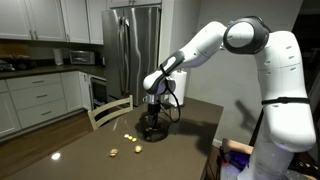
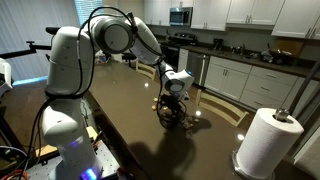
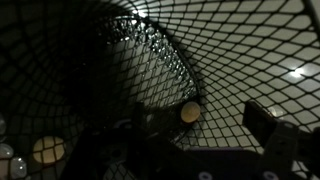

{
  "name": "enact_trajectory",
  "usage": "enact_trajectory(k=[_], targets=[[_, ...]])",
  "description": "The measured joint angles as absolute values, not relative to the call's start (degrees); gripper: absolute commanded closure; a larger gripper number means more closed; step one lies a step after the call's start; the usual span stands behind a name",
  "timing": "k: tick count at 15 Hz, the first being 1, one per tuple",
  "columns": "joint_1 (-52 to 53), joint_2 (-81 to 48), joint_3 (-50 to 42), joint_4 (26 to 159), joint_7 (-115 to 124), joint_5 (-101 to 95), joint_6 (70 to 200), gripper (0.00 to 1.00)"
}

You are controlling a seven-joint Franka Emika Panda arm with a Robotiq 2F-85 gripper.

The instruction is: Move a packet from the basket to the counter

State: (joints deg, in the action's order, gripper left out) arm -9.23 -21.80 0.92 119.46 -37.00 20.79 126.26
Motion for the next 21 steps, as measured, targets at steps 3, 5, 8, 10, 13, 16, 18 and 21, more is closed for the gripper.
enact_trajectory(k=[3, 5, 8, 10, 13, 16, 18, 21], targets=[[-9.23, -23.04, 1.28, 119.46, -37.0, 20.79, 126.59, 0.0], [-9.31, -23.82, 1.55, 119.46, -37.0, 20.92, 127.3, 0.0], [-9.67, -24.22, 2.36, 119.49, -37.0, 22.87, 129.63, 0.0], [-9.69, -24.28, 2.83, 119.54, -37.0, 24.07, 131.18, 0.0], [-9.69, -24.42, 3.52, 119.59, -37.0, 25.17, 132.98, 0.32], [-9.69, -24.42, 3.87, 119.59, -36.98, 25.28, 134.02, 0.22], [-9.69, -24.42, 3.95, 119.59, -36.95, 25.28, 134.51, 0.14], [-9.69, -24.42, 4.18, 119.59, -36.92, 25.29, 134.73, 0.3]])
